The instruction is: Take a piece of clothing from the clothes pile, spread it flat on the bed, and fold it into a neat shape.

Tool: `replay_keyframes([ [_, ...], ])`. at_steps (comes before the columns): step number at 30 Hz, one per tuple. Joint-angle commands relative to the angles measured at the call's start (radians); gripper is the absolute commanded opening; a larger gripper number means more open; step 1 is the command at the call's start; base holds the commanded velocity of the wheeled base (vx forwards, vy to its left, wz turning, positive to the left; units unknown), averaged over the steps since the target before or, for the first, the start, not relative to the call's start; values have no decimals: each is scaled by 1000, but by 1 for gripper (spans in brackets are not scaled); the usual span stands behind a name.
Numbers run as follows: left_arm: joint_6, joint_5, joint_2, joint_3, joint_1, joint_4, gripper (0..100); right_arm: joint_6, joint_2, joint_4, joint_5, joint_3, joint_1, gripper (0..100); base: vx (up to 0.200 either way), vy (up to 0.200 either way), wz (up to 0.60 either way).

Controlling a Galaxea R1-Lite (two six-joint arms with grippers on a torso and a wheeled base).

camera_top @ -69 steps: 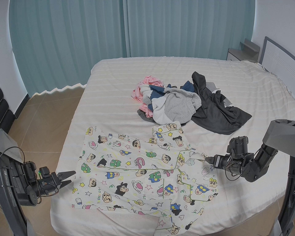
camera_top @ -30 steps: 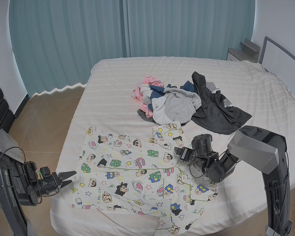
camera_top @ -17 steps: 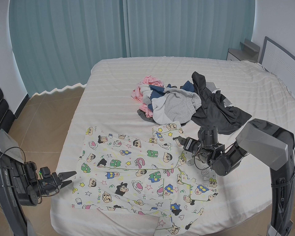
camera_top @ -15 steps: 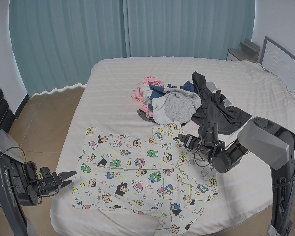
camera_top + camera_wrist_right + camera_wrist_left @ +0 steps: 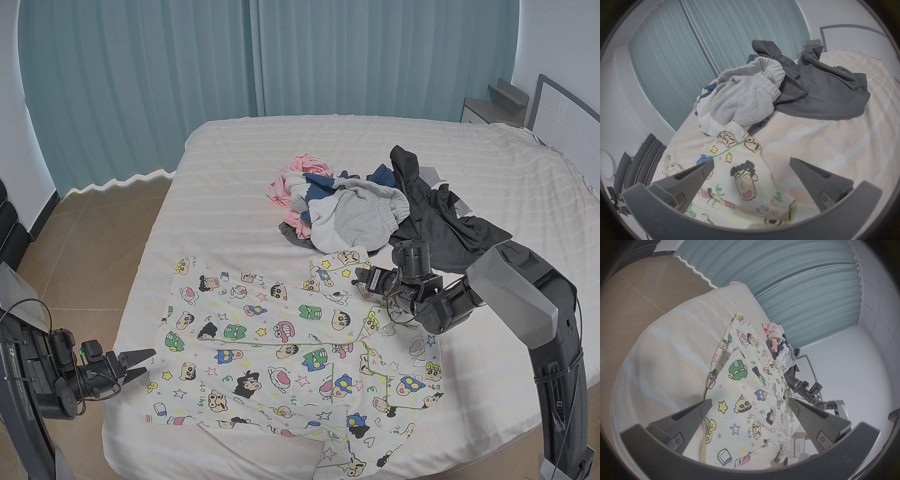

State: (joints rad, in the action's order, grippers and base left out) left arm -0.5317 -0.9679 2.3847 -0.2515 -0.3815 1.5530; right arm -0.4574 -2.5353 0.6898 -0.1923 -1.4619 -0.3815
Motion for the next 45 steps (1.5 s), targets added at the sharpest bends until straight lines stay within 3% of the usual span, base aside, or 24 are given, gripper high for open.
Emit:
replay_keyframes([
  [1,-1,0,1,1,3,18,100,14,-66,-9,1,-63,18,100,0,0,0],
  [19,-1,20,1,0,4,18,100,17,-114,-9,-4,-97,-8,100,0,0,0],
  [20,-2,20,1,-2,6,18,100,17,-122,-6,-9,-101,-8,0,0,0,0],
  [45,-2,20,1,-3,7,18,100,16,-89,54,-30,-121,9,0,0,0,0],
])
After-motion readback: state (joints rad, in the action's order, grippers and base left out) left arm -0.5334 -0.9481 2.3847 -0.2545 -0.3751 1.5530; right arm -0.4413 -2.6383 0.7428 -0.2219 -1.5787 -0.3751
